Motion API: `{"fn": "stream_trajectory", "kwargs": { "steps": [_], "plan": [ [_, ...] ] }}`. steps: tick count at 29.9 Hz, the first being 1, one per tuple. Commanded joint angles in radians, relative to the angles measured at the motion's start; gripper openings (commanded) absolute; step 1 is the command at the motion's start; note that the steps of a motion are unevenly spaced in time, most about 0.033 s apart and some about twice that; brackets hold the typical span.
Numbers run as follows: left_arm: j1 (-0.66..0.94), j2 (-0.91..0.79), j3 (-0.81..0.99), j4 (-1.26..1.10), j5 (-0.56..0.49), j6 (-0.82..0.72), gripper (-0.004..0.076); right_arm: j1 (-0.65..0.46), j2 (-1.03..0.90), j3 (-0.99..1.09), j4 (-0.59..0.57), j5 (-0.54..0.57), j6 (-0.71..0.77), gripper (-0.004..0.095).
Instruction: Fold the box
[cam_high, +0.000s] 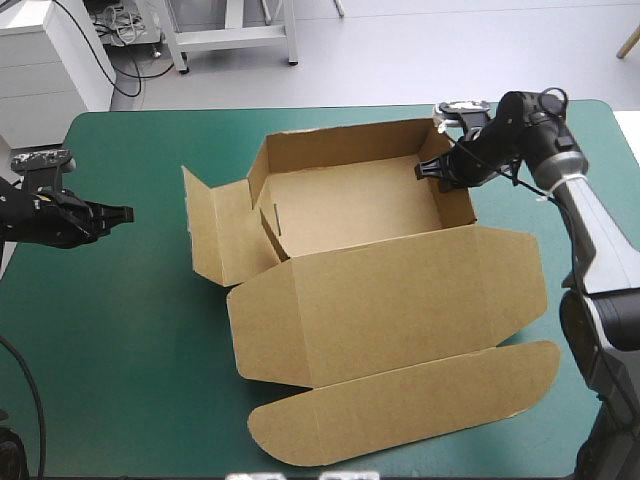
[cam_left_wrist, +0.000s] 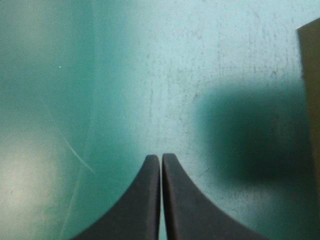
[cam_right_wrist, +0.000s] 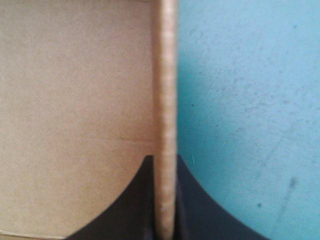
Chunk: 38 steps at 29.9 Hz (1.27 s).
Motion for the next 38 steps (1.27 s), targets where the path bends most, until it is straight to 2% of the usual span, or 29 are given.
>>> {"fn": "stream_trajectory", "kwargs": {
  "steps": [1,3,5,8,10,12,17,24,33,38],
  "plan": [
    [0.002,-0.031,-0.03,-0.034,-0.044,-0.004,0.0018,-0.04,-0.145,-0.029,0.051,-0.017,-0.01,-0.0021],
    [0.002,-0.031,-0.03,-0.043,-0.044,-0.004,0.0081,-0.056,-0.191,-0.029,0.067,-0.017,-0.01,-0.0021],
    [0.002,-0.031,-0.03,-0.069,-0.042,-0.004,0.0179,-0.07,-0.237,-0.029,0.09,-0.017,-0.01,-0.0021],
    [0.002,-0.031,-0.03,-0.143,-0.037,-0.004,0.0391,-0.076,-0.287,-0.029,0.115,-0.017,-0.025,-0.0021],
    [0.002,-0.031,-0.03,-0.205,-0.036,-0.004,0.0505,-0.076,-0.31,-0.029,0.128,-0.017,-0.025,-0.0021],
    [0.002,-0.031,-0.03,-0.278,-0.036,-0.004,0.0547,-0.076,-0.321,-0.029,0.158,-0.017,-0.025,-0.0022],
    [0.002,-0.031,-0.03,-0.469,-0.014,0.061,0.0547,-0.076,-0.322,-0.029,0.237,-0.017,-0.025,-0.0021],
    [0.002,-0.031,-0.03,-0.726,0.062,0.24,0.0547,-0.076,-0.32,-0.029,0.214,-0.019,-0.025,-0.0021],
    [0.002,-0.031,-0.03,-0.871,0.168,0.329,0.0547,-0.071,-0.269,-0.029,0.256,-0.035,-0.018,-0.0019],
    [0.002,-0.031,-0.03,-0.933,0.22,0.366,0.0547,-0.009,-0.211,-0.029,0.232,-0.052,0.001,-0.0019]
  ]
}}
